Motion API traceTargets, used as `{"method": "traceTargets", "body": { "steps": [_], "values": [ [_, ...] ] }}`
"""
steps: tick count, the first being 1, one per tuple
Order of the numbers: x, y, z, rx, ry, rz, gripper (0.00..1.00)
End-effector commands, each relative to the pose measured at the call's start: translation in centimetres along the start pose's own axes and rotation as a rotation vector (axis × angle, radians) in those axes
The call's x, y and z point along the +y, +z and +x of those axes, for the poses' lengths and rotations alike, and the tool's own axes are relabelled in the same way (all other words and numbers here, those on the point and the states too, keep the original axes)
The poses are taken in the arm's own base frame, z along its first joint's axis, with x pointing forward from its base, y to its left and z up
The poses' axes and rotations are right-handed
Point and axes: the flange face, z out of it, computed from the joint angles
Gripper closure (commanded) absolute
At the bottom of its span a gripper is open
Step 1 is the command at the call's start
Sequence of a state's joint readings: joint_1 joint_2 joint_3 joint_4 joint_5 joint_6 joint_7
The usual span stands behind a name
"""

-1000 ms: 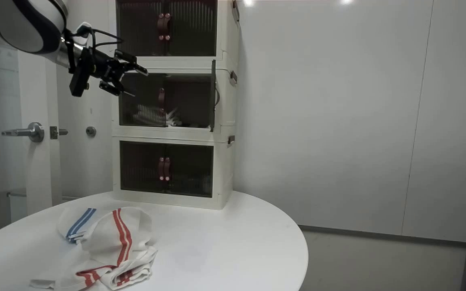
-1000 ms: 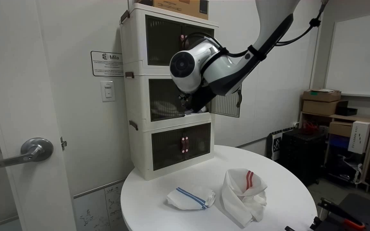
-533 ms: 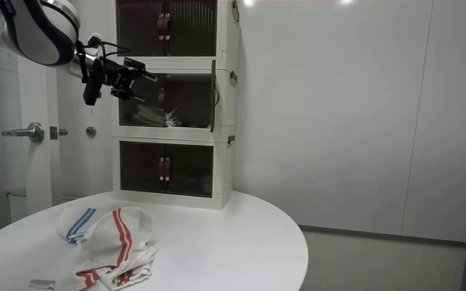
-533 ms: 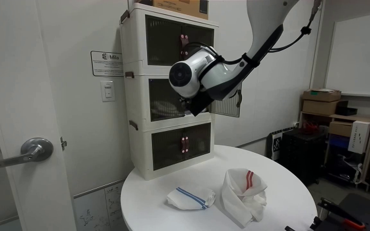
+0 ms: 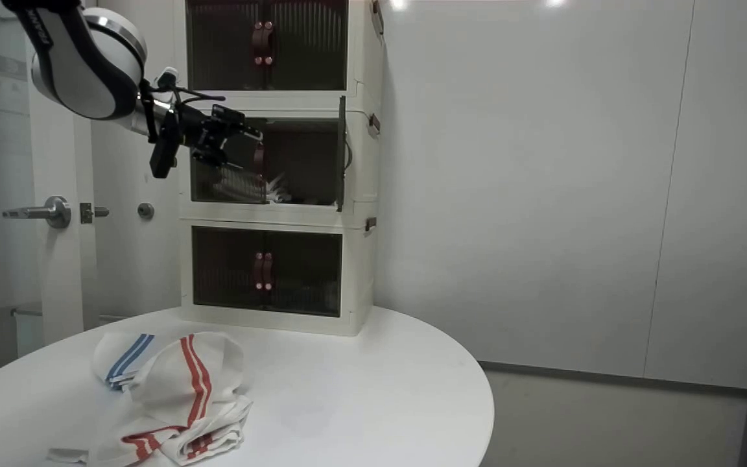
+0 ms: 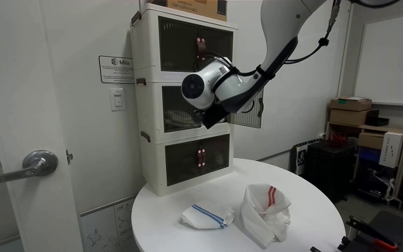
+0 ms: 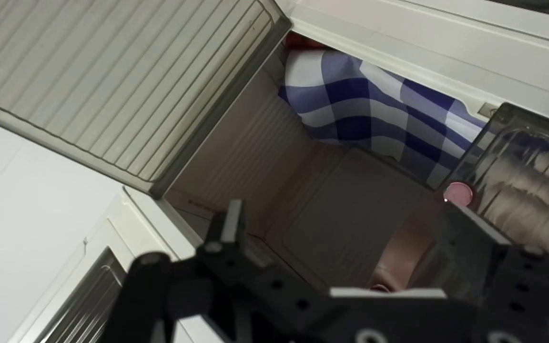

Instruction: Open the middle left cabinet door

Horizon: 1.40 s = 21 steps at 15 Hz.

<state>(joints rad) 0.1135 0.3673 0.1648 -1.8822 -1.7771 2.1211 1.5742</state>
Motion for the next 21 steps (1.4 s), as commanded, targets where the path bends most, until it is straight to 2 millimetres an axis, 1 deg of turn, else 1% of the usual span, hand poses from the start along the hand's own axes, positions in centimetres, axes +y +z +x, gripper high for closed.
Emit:
{"method": "traceTargets", "body": {
  "steps": [1, 5, 10, 21],
  "values": [
    [-1.1, 1.3, 1.3, 0.025, 0.046, 0.005, 0.0],
    [-1.3, 2.6, 2.3, 0.032, 0.073, -0.005, 0.0],
    [-1.7, 4.0, 2.6, 0.032, 0.086, -0.017, 0.0],
    [-3.2, 4.7, 3.3, 0.028, 0.108, 0.004, 0.0]
  ]
}}
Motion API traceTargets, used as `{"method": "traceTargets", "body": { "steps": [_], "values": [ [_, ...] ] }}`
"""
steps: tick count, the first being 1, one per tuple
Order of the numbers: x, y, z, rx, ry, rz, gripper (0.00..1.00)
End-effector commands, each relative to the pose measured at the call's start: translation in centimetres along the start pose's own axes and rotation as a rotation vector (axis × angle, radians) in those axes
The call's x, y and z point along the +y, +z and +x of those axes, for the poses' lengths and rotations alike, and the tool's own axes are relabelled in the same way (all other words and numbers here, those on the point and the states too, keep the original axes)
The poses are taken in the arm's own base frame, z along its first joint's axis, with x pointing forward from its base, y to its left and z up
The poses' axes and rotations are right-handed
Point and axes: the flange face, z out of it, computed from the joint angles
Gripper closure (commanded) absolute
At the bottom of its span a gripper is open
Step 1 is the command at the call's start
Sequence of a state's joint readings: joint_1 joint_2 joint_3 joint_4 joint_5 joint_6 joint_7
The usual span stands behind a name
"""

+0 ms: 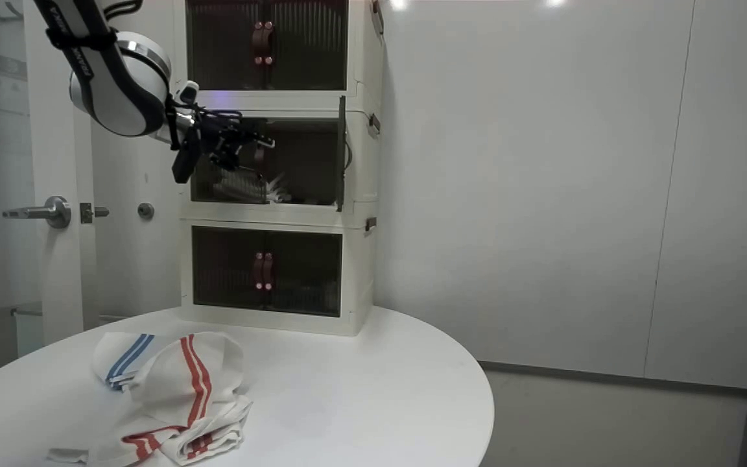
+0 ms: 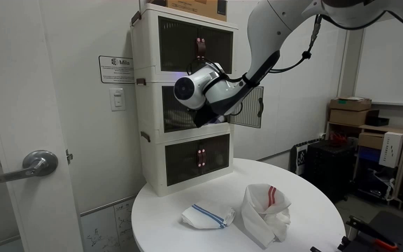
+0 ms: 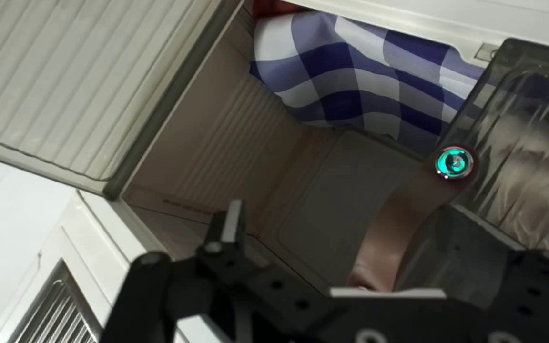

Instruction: Open the middle left cabinet door

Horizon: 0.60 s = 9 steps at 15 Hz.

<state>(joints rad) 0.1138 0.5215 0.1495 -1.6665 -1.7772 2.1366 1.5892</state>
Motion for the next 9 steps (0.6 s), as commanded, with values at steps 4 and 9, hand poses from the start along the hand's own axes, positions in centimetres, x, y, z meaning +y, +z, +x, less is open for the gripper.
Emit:
{"method": "traceTargets", "body": {
  "steps": [4, 9],
  "values": [
    [-0.42, 1.21, 0.57, 0.015, 0.037, 0.003, 0.31],
    [-0.46, 1.1, 0.55, 0.017, 0.045, 0.014, 0.69]
  ]
}}
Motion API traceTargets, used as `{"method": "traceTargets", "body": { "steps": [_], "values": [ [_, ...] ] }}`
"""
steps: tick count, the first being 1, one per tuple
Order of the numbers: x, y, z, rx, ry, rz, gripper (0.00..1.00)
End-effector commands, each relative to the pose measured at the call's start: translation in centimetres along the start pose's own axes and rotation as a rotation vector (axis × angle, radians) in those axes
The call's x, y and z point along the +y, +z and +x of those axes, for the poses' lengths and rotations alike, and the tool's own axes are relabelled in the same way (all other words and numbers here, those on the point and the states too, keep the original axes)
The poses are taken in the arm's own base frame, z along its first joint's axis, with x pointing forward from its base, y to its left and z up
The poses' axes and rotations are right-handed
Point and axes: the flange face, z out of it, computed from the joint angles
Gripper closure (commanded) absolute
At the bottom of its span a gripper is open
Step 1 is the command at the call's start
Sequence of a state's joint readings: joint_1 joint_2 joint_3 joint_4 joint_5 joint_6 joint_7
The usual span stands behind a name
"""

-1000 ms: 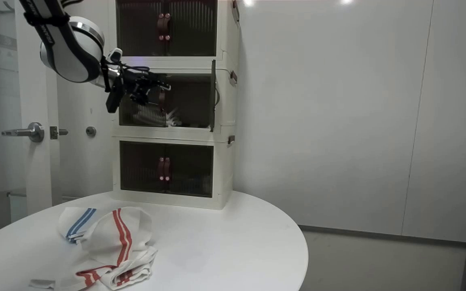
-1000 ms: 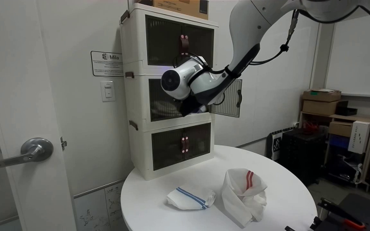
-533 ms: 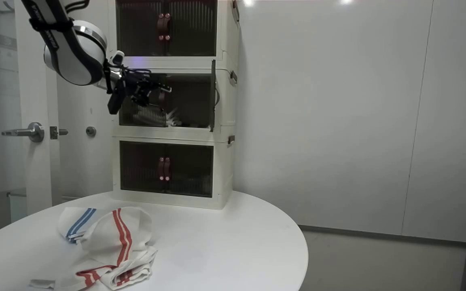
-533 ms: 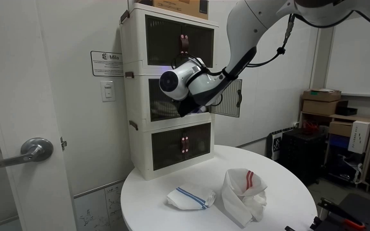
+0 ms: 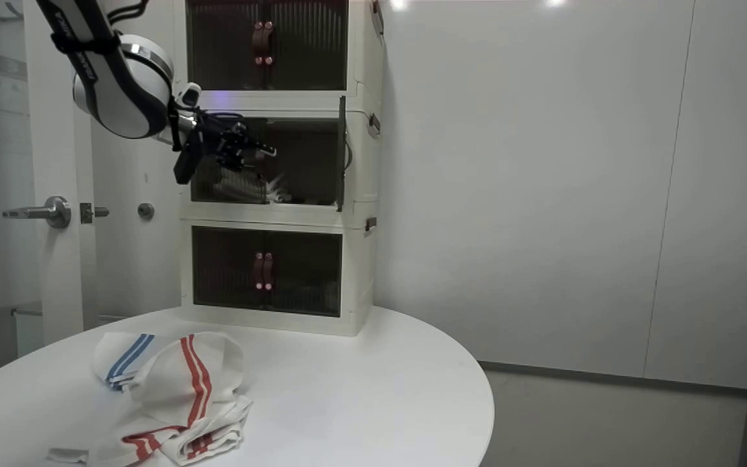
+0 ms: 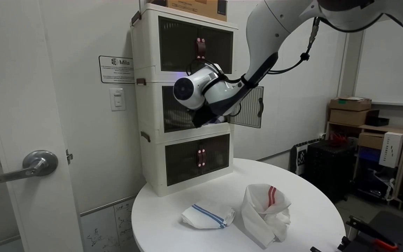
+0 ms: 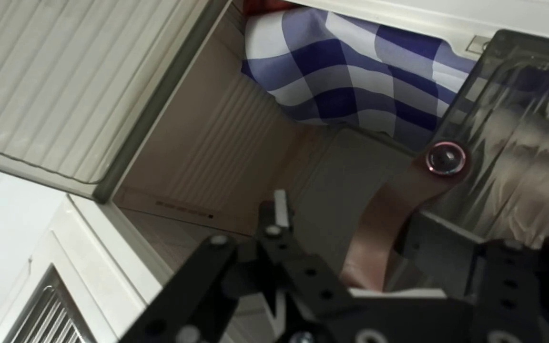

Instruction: Open the middle left cabinet door

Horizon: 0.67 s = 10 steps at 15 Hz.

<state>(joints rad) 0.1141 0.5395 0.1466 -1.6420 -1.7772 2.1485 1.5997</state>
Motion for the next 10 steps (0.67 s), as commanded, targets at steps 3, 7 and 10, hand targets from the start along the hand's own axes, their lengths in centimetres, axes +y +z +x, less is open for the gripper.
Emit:
{"method": "traceTargets", "body": {
  "steps": [3, 7, 10],
  "values": [
    [-0.5, -0.1, 0.2, 0.007, 0.024, 0.05, 0.91],
    [-0.7, -1.6, -0.3, 0.004, 0.014, 0.119, 0.96],
    [-0.5, -3.0, -0.4, 0.007, 0.011, 0.167, 0.94]
  ]
}}
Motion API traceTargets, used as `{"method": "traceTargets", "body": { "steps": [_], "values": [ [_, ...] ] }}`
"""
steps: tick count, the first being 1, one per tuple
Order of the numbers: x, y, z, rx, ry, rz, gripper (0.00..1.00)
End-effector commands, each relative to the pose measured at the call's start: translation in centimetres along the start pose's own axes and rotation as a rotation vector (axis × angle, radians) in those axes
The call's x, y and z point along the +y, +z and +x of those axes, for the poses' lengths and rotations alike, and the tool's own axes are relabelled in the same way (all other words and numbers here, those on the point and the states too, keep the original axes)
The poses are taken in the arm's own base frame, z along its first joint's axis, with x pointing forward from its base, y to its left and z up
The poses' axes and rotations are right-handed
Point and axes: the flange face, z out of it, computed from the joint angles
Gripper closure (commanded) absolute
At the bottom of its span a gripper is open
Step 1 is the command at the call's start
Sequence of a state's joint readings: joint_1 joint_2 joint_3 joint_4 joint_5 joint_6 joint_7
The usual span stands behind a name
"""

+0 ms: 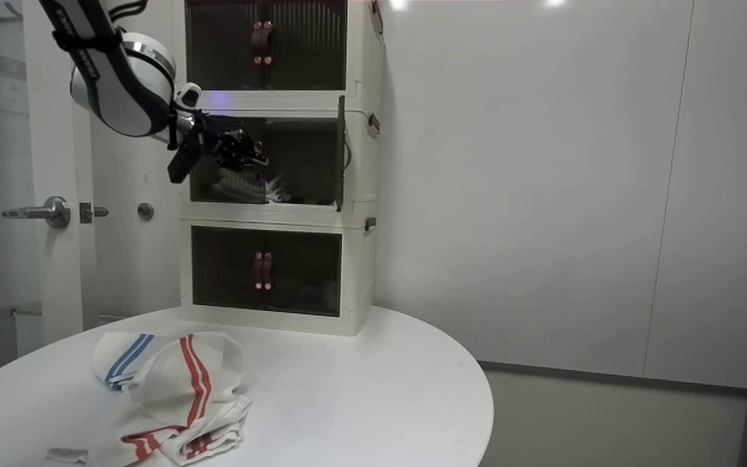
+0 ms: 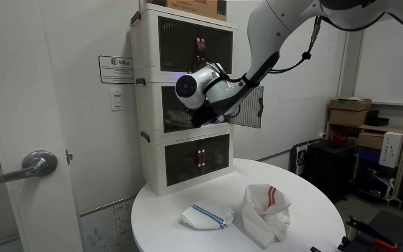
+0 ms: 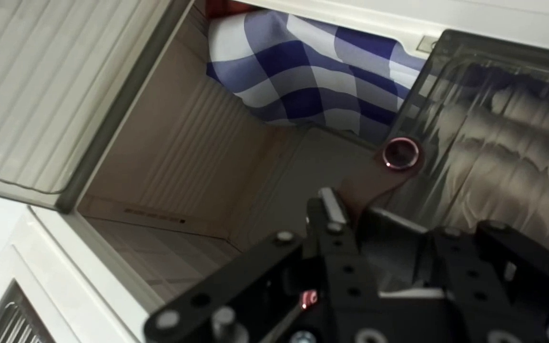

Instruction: Open the middle left cabinet door

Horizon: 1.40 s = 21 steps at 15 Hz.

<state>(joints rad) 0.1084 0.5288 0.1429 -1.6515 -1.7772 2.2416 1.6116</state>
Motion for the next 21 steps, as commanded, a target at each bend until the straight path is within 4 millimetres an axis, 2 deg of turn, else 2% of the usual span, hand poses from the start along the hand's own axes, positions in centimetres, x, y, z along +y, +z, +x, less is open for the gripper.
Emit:
{"method": "traceTargets", "body": {
  "steps": [1, 8, 13, 14, 15, 16, 21],
  "values": [
    [-0.4, -2.8, -0.4, 0.014, -0.005, 0.094, 0.94],
    [0.1, -6.4, -1.7, 0.044, -0.056, 0.172, 0.94],
    [0.6, -7.7, -2.2, 0.049, -0.065, 0.178, 0.94],
    [0.7, -8.0, -2.2, 0.056, -0.066, 0.182, 0.68],
    [0.6, -8.2, -2.2, 0.061, -0.066, 0.188, 0.68],
    [0.5, -8.6, -2.3, 0.072, -0.075, 0.195, 0.61],
    [0.1, -9.8, -3.1, 0.11, -0.114, 0.23, 0.23]
  ]
}}
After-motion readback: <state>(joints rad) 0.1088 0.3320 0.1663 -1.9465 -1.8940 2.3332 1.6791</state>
